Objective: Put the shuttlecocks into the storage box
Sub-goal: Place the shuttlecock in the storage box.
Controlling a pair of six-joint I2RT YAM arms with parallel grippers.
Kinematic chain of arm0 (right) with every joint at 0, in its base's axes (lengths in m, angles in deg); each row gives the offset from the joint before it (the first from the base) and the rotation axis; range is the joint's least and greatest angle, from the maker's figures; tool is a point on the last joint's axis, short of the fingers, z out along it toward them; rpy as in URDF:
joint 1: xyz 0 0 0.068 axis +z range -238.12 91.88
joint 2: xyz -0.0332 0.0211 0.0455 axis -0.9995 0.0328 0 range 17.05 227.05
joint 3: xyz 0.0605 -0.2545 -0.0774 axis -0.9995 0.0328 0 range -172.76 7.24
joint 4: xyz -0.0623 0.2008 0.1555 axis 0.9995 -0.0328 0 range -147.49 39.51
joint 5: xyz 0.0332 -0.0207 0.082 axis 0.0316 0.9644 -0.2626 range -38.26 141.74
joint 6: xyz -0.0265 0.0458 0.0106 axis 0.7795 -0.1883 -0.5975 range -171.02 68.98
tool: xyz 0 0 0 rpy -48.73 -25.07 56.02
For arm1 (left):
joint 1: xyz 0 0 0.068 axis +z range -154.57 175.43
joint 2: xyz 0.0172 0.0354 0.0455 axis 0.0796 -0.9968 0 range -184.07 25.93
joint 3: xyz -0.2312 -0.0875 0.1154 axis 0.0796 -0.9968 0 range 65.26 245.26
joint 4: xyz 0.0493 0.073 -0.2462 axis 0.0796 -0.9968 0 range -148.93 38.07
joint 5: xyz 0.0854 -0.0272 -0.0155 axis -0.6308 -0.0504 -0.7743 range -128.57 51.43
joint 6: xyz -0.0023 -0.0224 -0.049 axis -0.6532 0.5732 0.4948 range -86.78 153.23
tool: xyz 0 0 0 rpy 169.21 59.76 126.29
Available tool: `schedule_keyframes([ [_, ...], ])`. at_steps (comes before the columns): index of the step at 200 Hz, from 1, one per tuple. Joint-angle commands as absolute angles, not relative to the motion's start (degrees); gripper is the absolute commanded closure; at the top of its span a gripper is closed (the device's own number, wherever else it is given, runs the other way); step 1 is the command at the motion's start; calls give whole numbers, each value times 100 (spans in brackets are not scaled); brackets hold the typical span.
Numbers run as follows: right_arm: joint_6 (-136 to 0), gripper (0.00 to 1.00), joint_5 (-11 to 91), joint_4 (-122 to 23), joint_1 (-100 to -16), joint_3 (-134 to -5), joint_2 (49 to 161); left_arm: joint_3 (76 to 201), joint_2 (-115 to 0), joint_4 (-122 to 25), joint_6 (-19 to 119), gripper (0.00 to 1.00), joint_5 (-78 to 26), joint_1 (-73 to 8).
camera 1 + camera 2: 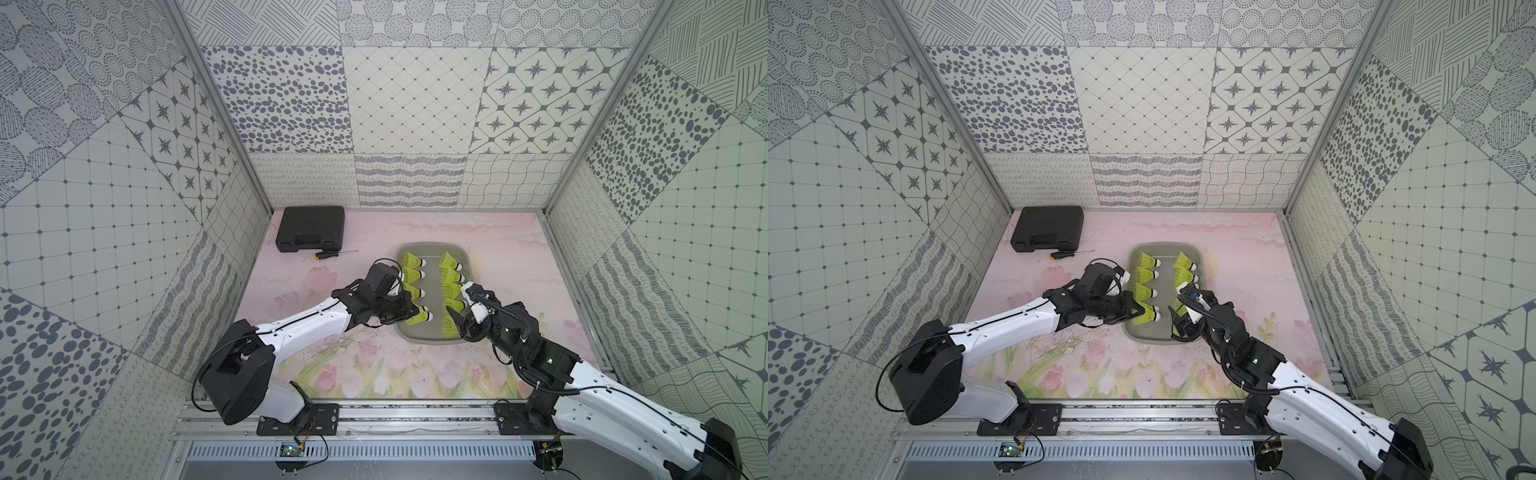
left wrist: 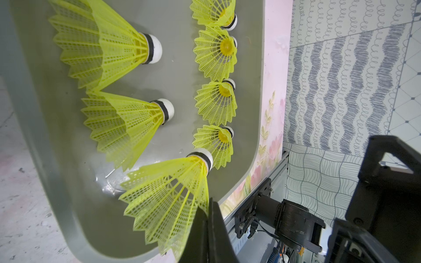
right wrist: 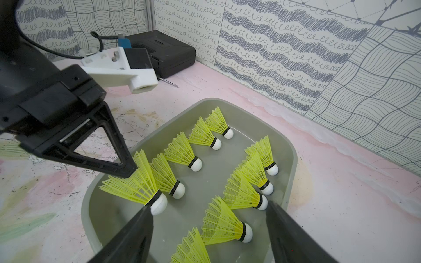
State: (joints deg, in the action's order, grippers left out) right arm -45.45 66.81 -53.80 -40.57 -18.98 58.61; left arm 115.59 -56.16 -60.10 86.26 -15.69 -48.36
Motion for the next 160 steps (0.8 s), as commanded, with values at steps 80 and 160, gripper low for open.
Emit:
schedule_keyframes([
  [80,-4603,18,6699,-5156,-4055,-1831,5957,11392,-5568,-5788,9187,100,-2011,-4996],
  [160,-4609,18,6682,-5137,-4057,-1844,6039,11387,-5711,-5737,9255,100,-1950,-5050],
])
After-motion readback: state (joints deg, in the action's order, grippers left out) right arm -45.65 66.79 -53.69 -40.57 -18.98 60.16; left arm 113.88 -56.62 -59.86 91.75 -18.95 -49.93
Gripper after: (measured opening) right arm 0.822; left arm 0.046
